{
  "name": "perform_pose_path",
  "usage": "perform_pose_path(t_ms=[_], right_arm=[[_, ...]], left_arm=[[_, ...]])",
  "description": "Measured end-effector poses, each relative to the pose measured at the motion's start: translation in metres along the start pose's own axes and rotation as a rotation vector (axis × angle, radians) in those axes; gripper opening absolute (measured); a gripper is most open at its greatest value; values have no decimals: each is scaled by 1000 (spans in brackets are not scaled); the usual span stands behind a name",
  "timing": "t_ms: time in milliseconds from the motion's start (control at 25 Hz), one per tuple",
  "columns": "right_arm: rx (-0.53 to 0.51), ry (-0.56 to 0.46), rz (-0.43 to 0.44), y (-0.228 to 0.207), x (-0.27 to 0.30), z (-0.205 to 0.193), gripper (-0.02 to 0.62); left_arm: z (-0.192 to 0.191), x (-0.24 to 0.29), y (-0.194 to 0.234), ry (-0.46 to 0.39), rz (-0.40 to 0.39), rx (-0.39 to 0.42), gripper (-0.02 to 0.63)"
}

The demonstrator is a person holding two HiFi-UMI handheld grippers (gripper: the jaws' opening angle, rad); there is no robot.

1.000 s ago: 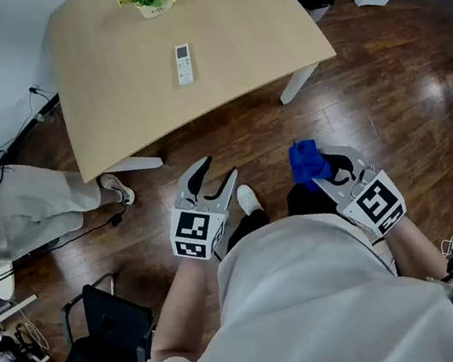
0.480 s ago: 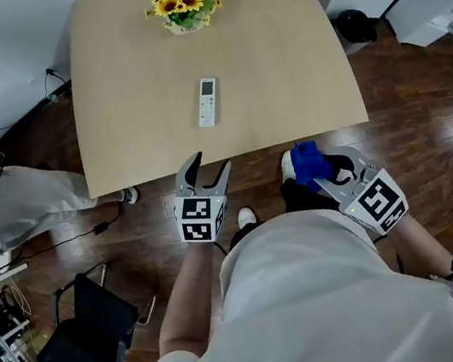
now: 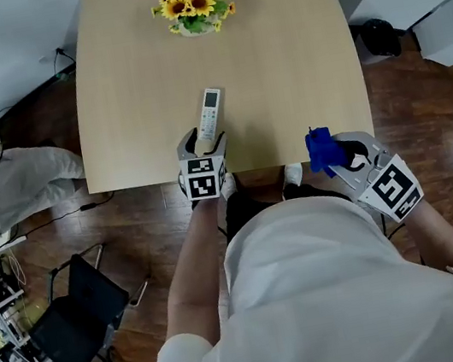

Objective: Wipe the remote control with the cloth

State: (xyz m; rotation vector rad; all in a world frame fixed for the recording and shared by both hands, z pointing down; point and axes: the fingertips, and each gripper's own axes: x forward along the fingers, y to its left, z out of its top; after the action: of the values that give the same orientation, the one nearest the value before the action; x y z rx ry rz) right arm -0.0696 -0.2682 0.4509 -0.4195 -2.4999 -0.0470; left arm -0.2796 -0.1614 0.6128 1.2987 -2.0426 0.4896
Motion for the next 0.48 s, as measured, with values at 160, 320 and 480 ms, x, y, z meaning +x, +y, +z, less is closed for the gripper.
perform_pose_path(t_ms=[160,320,480], right_arm=[[10,11,-35,-11,1,8,78],[5,1,-66,-15,7,18,78],[27,21,-95,-15,10,16,78]], left_arm=[[2,32,14,44,10,-9,311],[1,57,22,70,-16,11,311],[-8,72,27,85,-20,43,310]])
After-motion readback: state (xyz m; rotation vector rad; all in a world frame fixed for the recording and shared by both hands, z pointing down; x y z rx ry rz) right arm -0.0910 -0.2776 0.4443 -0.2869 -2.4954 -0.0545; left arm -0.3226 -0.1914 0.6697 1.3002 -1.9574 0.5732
